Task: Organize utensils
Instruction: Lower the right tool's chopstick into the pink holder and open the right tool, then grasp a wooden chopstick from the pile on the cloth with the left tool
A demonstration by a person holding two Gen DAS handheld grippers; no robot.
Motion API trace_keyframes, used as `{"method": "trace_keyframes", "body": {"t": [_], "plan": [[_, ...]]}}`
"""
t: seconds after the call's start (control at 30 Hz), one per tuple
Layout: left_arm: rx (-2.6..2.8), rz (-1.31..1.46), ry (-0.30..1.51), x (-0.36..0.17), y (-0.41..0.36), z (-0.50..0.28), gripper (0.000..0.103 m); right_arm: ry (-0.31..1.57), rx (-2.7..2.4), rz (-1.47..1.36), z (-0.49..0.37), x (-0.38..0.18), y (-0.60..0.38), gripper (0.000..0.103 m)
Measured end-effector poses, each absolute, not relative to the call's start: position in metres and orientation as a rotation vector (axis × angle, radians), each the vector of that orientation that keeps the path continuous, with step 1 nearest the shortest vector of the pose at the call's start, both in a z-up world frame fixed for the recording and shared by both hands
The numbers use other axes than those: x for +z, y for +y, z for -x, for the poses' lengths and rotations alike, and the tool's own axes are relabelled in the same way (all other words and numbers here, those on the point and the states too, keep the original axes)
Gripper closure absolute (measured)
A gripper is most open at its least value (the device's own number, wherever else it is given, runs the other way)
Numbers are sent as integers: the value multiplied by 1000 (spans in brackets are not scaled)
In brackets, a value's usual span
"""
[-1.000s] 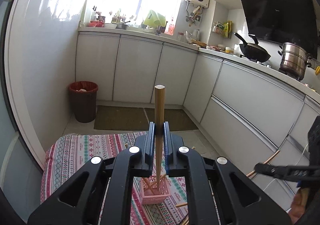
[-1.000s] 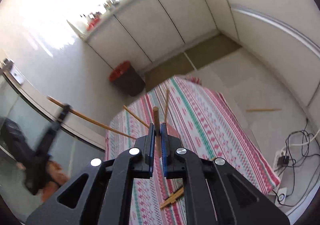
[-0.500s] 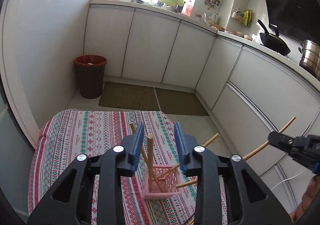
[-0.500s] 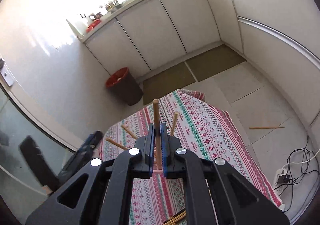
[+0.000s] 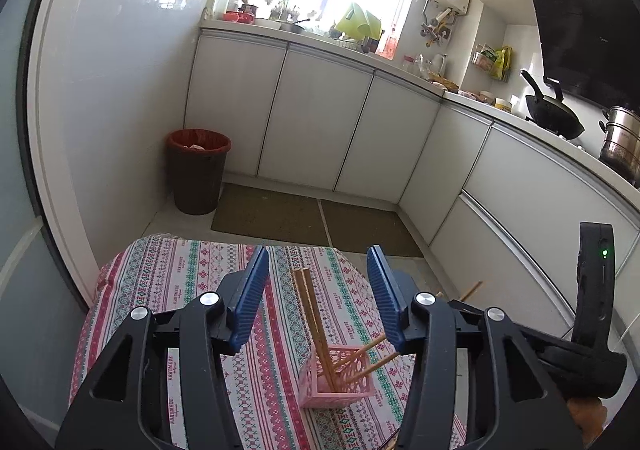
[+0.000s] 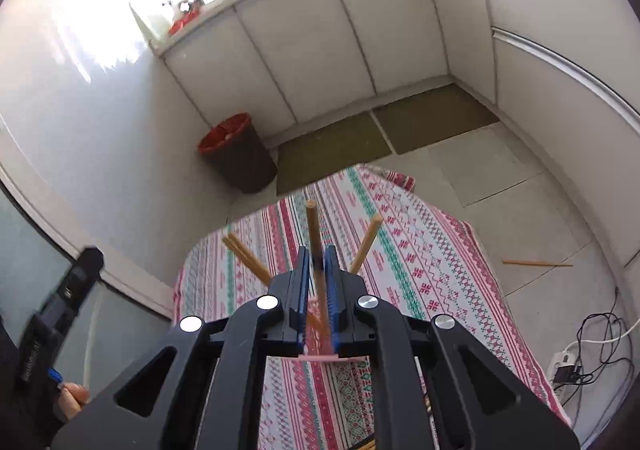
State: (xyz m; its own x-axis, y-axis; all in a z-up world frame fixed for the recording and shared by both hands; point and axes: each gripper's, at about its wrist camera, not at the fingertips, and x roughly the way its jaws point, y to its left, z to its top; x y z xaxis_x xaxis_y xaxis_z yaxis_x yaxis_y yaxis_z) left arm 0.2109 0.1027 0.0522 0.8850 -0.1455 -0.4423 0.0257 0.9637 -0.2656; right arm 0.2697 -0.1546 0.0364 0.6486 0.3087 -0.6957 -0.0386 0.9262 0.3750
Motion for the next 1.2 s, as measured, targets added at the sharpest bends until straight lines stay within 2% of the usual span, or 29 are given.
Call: {"method": "trace_keyframes", "body": {"t": [0.03,0.07,0.17,0.3,0.37,0.53,0.6,0.67,0.73,0.77,0.83,0.9,1.03,1.2], "plan": [[-85,258,483,52,103,-211,54,843,193,-349,-269,34,-154,63],[-85,260,484,52,104,-211,52,834,174,-343,-267,33,-155,60],[-89,248,483,53,100,-210,48,812,147,-308,-262,34,-156,60],[-85,221,487,53,92,-210,46,797,136,-295,-256,34,-160,54],[-86,205,498,51,87,-210,41,800,136,-288,-253,33,-162,50],[-90,161,524,45,77,-209,36,789,123,-263,-241,33,-168,39],[-91,147,533,42,74,-208,32,777,113,-242,-235,34,-169,37],[-91,131,545,38,69,-207,21,766,93,-225,-229,34,-173,33],[-96,111,562,34,65,-205,12,750,64,-210,-220,33,-181,24],[-102,95,584,31,62,-205,7,745,45,-201,-216,32,-185,22],[-132,49,658,21,53,-210,7,745,-6,-180,-204,25,-198,14],[-186,-2,756,6,40,-215,7,777,-39,-155,-197,14,-211,12],[-335,-46,1035,-39,9,-228,7,880,-105,-162,-184,-13,-243,12],[-400,-108,1199,-87,-30,-235,7,997,-158,-360,-169,-40,-290,12]]}}
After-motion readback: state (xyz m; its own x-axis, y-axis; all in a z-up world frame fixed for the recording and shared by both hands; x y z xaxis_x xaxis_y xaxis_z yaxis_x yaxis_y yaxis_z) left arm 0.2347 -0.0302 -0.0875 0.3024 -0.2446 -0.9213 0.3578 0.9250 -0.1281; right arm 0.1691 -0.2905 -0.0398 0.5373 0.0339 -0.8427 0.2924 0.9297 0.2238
